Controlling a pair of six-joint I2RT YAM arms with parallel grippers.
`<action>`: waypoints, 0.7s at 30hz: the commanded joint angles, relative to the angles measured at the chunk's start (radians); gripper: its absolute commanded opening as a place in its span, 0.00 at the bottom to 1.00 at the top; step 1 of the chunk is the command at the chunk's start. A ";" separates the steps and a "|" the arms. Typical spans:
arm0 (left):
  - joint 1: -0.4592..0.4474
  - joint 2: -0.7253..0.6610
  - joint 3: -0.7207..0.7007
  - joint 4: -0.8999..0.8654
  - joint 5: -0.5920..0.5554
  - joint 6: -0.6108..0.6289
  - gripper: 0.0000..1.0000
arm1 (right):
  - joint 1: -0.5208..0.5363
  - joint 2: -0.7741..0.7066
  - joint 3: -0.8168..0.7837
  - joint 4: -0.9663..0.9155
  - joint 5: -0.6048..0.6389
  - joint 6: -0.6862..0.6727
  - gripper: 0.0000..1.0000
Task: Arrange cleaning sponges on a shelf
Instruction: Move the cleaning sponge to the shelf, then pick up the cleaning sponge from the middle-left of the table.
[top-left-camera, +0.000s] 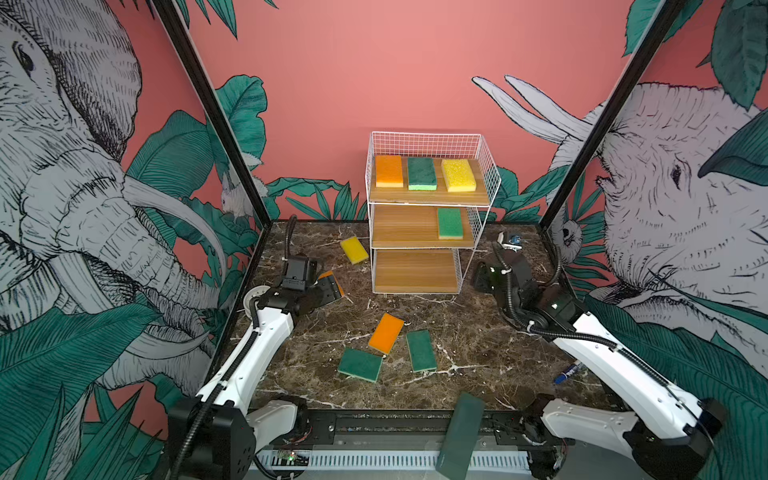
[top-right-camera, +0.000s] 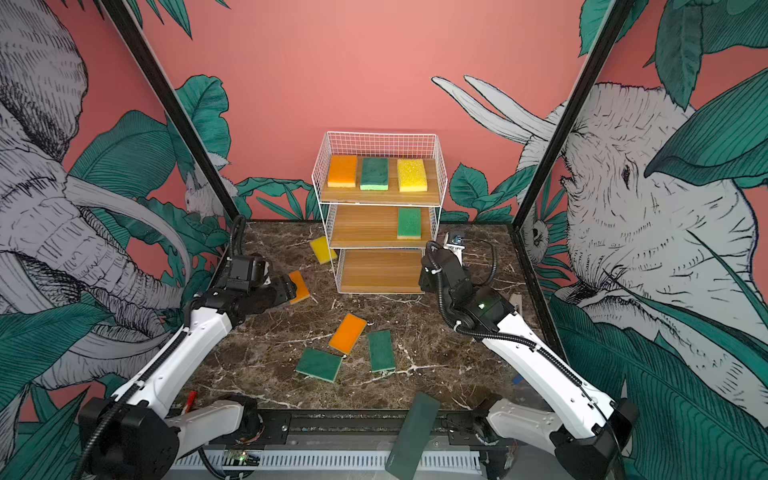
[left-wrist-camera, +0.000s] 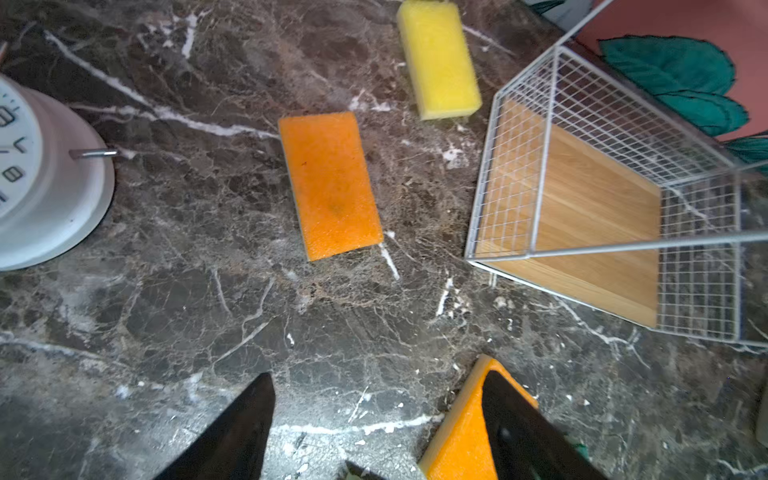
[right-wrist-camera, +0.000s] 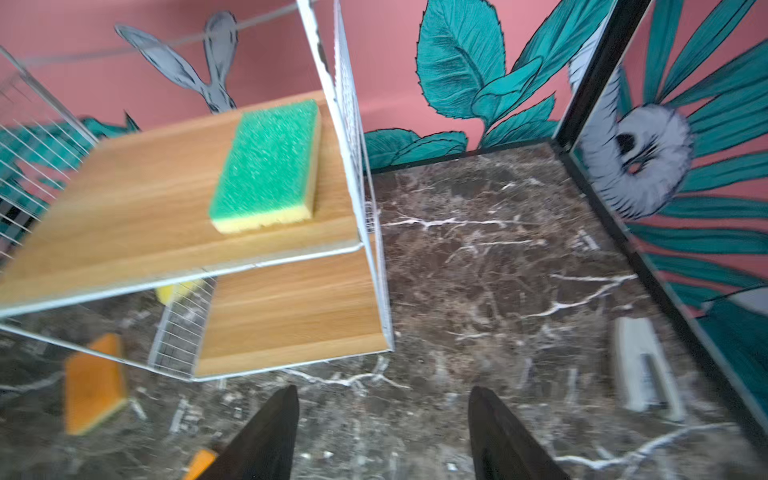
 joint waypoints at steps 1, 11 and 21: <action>0.001 0.092 0.038 -0.064 -0.063 -0.005 0.99 | -0.019 0.010 -0.009 -0.156 0.031 0.021 0.80; 0.001 0.337 0.021 0.130 -0.105 -0.063 0.98 | -0.133 -0.001 -0.139 -0.192 -0.114 0.037 0.86; -0.016 0.534 0.153 0.159 -0.154 -0.051 0.98 | -0.234 -0.015 -0.235 -0.127 -0.217 0.028 0.86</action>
